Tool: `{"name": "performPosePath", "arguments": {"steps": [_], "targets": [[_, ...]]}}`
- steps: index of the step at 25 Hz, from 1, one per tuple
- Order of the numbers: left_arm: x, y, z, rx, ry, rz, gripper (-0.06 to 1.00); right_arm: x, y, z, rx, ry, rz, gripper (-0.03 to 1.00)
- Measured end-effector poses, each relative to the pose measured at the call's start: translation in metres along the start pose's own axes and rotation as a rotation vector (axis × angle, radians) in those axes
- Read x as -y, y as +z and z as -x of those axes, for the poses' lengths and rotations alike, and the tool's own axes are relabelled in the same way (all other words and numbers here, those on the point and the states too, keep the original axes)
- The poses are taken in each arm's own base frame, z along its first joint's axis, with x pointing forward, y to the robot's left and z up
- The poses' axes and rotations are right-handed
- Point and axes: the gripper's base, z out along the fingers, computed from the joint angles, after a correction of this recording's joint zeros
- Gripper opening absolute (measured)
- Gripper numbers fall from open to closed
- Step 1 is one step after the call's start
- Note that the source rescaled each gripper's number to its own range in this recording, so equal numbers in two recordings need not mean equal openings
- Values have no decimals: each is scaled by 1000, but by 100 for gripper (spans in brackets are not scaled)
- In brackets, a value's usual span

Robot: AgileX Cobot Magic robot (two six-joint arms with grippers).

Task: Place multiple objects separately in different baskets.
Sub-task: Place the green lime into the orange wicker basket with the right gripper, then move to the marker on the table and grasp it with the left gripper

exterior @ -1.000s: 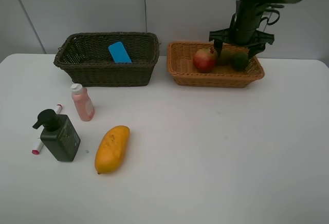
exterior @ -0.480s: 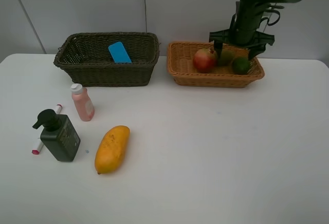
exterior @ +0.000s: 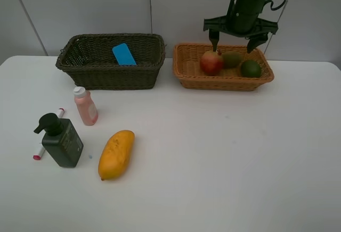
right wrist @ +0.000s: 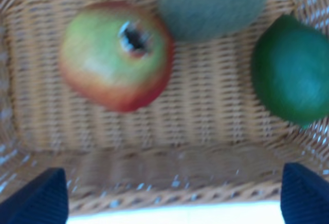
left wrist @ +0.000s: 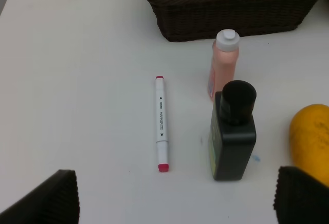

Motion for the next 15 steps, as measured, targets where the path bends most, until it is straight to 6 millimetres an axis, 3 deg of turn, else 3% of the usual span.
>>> {"name": "performPosePath", "arguments": {"steps": [6,15], "targets": [[0,0,0,0,0,0,100,-20,-40,-14,18,-139,7,100],[0,0,0,0,0,0,100,-17,-90,-31,-26,-319,157,100]]}}
